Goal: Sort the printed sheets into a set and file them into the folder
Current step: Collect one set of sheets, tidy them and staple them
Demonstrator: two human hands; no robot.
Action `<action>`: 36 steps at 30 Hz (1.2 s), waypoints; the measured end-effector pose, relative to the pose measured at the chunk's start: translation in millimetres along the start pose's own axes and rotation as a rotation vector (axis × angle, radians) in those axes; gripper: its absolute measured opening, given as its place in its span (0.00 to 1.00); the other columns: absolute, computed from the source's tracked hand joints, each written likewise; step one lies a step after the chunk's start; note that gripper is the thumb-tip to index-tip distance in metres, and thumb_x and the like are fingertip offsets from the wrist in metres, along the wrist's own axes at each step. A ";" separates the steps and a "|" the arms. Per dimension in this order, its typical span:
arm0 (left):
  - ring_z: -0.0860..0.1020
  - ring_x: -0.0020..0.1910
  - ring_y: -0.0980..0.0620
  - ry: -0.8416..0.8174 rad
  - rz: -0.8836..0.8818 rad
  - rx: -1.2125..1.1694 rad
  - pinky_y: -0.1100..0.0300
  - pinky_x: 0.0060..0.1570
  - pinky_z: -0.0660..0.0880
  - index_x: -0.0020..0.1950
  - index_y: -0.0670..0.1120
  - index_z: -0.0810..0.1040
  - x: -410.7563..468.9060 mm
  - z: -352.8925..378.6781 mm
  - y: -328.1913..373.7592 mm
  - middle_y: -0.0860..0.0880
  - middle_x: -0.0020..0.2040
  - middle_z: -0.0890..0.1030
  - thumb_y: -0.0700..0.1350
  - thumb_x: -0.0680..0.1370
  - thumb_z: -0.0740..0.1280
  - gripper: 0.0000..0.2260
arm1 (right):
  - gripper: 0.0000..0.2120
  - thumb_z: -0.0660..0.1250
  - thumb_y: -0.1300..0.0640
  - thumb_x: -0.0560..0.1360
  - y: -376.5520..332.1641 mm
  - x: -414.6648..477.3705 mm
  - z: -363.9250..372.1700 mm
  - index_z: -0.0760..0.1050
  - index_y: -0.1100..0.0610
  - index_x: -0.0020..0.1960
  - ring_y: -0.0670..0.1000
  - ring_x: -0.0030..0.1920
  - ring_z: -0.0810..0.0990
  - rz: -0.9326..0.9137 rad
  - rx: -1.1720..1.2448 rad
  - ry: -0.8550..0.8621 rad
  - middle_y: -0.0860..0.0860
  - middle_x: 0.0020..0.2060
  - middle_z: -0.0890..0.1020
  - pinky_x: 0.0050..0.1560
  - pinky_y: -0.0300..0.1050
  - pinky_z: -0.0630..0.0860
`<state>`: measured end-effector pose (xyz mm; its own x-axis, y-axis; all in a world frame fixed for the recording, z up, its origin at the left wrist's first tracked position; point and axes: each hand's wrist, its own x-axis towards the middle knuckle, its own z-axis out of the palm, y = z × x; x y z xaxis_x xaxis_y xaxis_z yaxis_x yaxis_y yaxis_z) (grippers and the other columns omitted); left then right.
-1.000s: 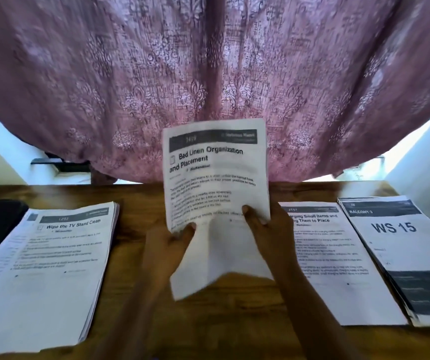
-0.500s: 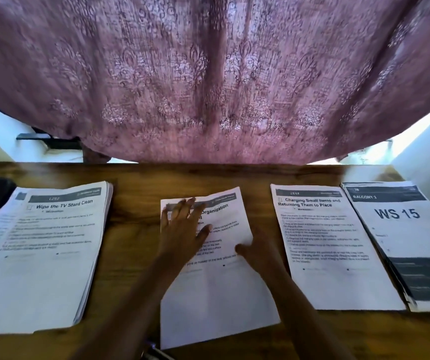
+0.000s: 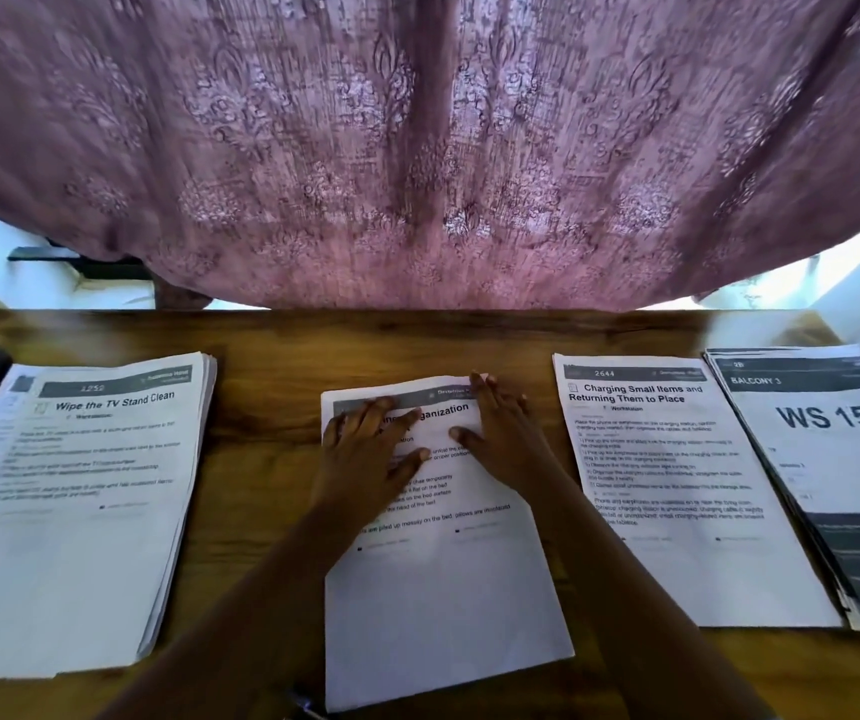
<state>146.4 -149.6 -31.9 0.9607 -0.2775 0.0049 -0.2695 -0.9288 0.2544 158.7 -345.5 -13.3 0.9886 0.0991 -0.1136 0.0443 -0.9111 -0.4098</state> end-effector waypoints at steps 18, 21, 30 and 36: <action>0.62 0.74 0.47 0.013 0.008 -0.029 0.43 0.72 0.55 0.75 0.57 0.62 0.8 1.7 -2.3 0.51 0.76 0.62 0.71 0.72 0.44 0.36 | 0.10 0.70 0.61 0.73 1.5 7.4 -9.4 0.75 0.53 0.53 0.47 0.44 0.79 0.248 0.557 0.278 0.50 0.50 0.81 0.38 0.34 0.72; 0.64 0.73 0.43 0.095 0.022 -0.102 0.42 0.70 0.60 0.79 0.54 0.49 0.9 7.1 -4.2 0.48 0.79 0.56 0.71 0.74 0.51 0.38 | 0.13 0.72 0.61 0.70 1.3 -3.4 -5.3 0.80 0.55 0.54 0.53 0.50 0.81 -0.190 -0.020 0.449 0.52 0.50 0.83 0.49 0.45 0.75; 0.58 0.76 0.48 0.017 0.114 -0.057 0.42 0.73 0.53 0.75 0.58 0.62 3.5 12.8 -12.6 0.54 0.77 0.59 0.56 0.77 0.49 0.25 | 0.24 0.57 0.40 0.77 10.2 -34.8 0.9 0.83 0.56 0.44 0.50 0.43 0.82 -0.487 0.253 0.211 0.51 0.43 0.85 0.47 0.49 0.78; 0.51 0.77 0.55 0.002 0.094 -0.143 0.50 0.75 0.43 0.76 0.59 0.59 -1.1 5.4 -9.0 0.57 0.78 0.56 0.57 0.75 0.39 0.30 | 0.25 0.60 0.42 0.76 24.9 6.7 -7.9 0.70 0.56 0.67 0.55 0.65 0.72 -0.103 -0.022 0.131 0.54 0.66 0.75 0.66 0.50 0.64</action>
<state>147.4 -142.3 -39.4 0.9319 -0.3609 0.0371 -0.3462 -0.8542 0.3880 167.6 -370.7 -17.2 0.9889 0.1408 0.0478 0.1482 -0.9077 -0.3926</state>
